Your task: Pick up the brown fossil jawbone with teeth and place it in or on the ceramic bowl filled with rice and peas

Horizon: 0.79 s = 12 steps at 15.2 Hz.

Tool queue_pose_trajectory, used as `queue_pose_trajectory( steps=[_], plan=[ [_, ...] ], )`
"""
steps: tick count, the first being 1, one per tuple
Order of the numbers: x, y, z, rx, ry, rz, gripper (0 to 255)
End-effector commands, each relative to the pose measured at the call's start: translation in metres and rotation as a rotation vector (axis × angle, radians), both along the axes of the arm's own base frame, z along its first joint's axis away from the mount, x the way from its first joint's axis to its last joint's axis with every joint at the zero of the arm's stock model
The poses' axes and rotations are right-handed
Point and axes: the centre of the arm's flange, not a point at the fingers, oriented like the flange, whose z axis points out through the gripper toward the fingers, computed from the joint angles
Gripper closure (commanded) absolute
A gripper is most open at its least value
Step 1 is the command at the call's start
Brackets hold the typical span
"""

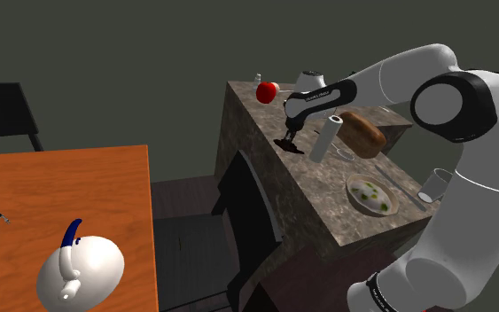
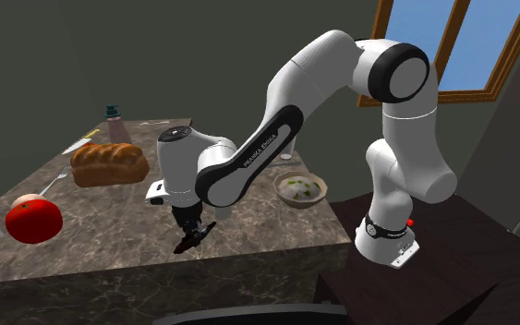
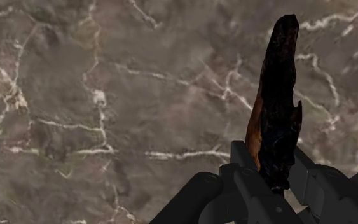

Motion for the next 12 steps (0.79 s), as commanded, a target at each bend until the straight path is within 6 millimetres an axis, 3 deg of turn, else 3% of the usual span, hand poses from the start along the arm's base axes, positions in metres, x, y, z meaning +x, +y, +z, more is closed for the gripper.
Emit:
queue_pose_trajectory(
  steps=[1, 6, 12],
  plan=[
    [0.0, 0.0, 0.0, 0.0, 0.0, 0.0, 255],
    [0.0, 0.0, 0.0, 0.0, 0.0, 0.0, 255],
    [0.0, 0.0, 0.032, 0.0, 0.0, 0.0, 255]
  ],
)
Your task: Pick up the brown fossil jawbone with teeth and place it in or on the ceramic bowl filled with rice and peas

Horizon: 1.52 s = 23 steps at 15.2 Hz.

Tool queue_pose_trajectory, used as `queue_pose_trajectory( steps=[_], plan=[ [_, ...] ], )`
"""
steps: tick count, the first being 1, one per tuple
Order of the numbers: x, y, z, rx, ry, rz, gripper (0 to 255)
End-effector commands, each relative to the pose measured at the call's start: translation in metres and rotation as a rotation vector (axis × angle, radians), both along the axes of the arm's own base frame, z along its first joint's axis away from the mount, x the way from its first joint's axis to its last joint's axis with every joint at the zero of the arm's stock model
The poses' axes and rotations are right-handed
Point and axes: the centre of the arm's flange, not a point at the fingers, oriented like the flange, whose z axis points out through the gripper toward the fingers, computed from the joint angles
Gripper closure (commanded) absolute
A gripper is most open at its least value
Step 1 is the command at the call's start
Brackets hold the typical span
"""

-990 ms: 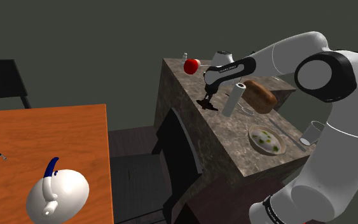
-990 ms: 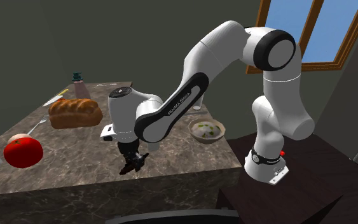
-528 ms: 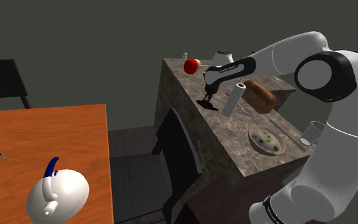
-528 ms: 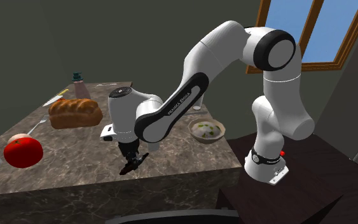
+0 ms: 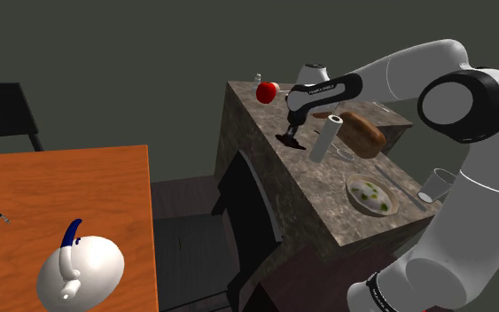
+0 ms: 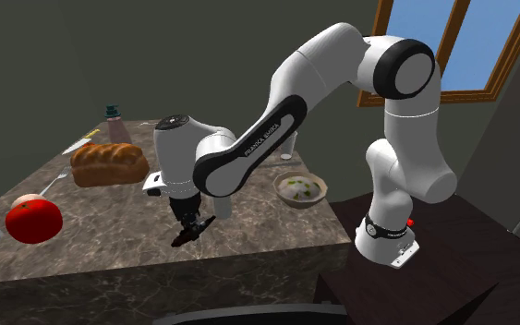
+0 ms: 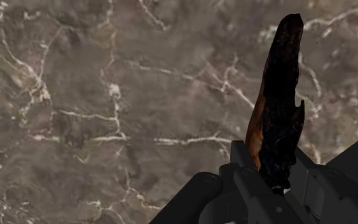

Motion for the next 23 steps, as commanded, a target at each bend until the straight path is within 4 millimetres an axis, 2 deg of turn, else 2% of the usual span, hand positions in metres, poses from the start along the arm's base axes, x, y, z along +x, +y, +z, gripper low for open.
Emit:
queue_pose_trajectory(
  steps=[1, 23],
  plan=[
    [-0.001, 0.0, 0.011, 0.0, 0.0, 0.0, 255],
    [-0.001, 0.0, 0.127, 0.0, 0.0, 0.0, 255]
  ],
)
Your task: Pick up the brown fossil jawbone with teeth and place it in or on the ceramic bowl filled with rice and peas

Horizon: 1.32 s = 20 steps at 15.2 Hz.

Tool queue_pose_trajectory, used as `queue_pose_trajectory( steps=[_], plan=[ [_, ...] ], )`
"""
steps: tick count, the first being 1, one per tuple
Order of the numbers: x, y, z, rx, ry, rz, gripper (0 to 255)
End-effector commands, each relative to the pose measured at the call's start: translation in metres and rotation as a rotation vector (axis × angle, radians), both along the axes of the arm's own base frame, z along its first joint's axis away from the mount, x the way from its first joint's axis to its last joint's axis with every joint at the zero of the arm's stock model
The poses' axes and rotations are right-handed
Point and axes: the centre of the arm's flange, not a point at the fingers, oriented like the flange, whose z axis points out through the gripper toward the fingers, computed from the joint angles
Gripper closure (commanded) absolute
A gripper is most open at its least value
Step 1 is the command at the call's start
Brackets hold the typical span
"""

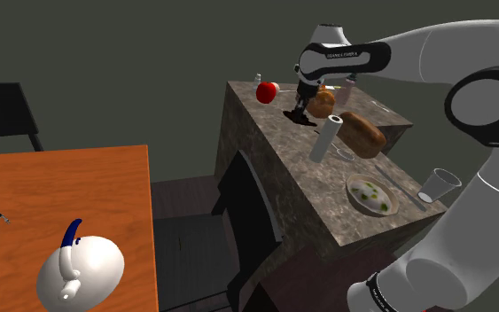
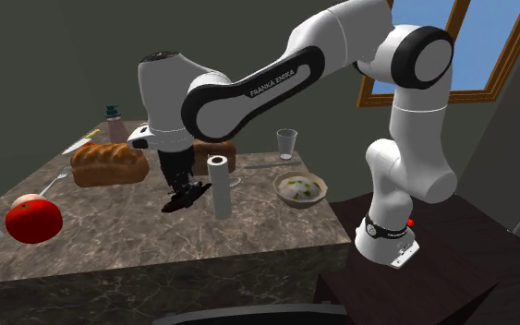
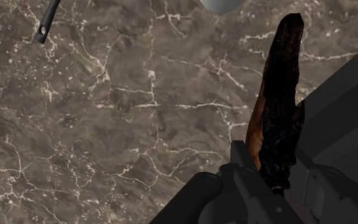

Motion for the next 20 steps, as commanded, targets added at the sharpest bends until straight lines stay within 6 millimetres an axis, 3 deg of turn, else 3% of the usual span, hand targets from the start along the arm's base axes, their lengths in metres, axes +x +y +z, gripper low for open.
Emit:
queue_pose_trajectory(
  steps=[1, 4, 20],
  plan=[
    [-0.001, 0.0, 0.011, 0.0, 0.0, 0.0, 255],
    [-0.001, 0.0, 0.023, 0.0, 0.0, 0.0, 255],
    [-0.211, -0.019, 0.02, 0.0, 0.0, 0.0, 255]
  ],
)
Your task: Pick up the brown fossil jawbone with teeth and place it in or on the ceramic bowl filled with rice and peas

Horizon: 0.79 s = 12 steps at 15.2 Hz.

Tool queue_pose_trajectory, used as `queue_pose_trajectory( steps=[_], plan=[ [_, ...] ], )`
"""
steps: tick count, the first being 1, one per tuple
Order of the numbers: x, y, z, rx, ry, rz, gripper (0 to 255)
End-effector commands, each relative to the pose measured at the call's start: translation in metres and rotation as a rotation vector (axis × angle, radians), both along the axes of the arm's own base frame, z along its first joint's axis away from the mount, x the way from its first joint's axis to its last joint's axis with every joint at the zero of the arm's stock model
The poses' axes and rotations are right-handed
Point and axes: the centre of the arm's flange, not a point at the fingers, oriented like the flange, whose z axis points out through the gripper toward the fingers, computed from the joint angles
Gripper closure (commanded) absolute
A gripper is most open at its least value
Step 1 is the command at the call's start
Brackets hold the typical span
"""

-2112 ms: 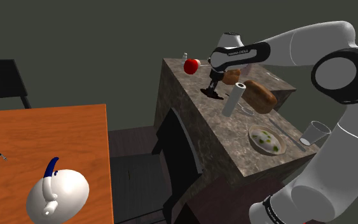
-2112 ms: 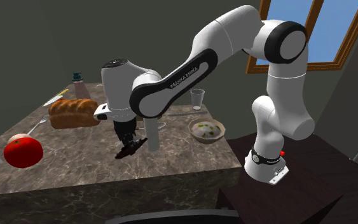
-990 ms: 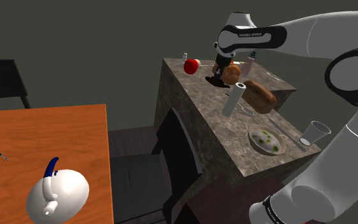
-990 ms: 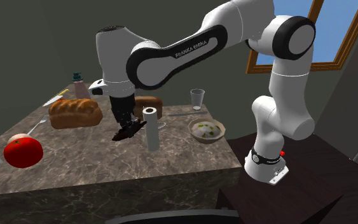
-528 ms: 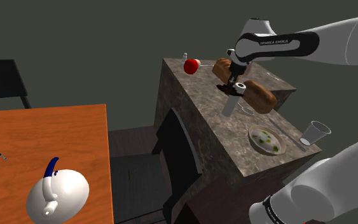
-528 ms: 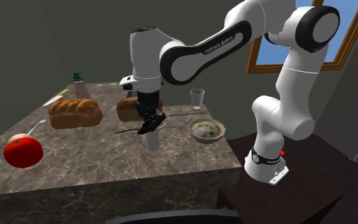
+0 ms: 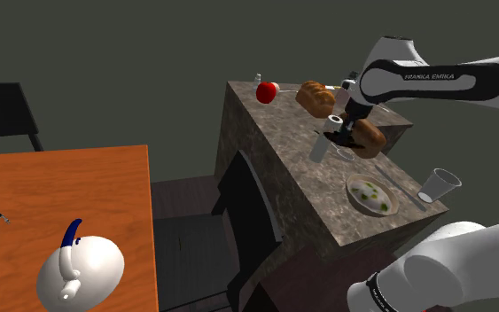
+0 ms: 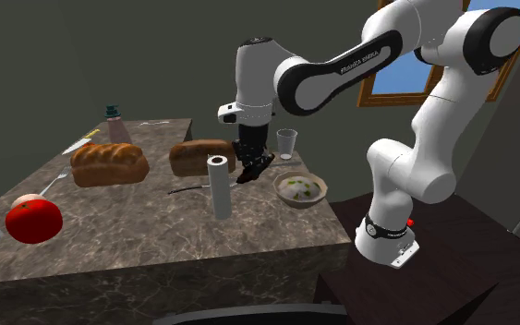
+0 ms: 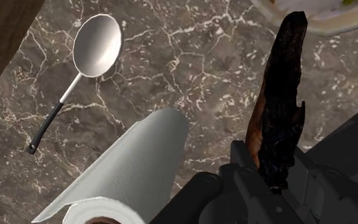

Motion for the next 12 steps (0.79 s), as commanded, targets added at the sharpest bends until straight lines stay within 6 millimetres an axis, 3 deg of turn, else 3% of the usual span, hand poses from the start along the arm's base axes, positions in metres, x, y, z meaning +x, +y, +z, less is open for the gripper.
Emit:
queue_pose_trajectory(
  steps=[1, 12],
  plan=[
    [-0.029, -0.001, -0.001, 0.0, 0.0, 0.001, 255],
    [-0.178, -0.014, -0.002, 0.0, 0.0, 0.001, 255]
  ],
)
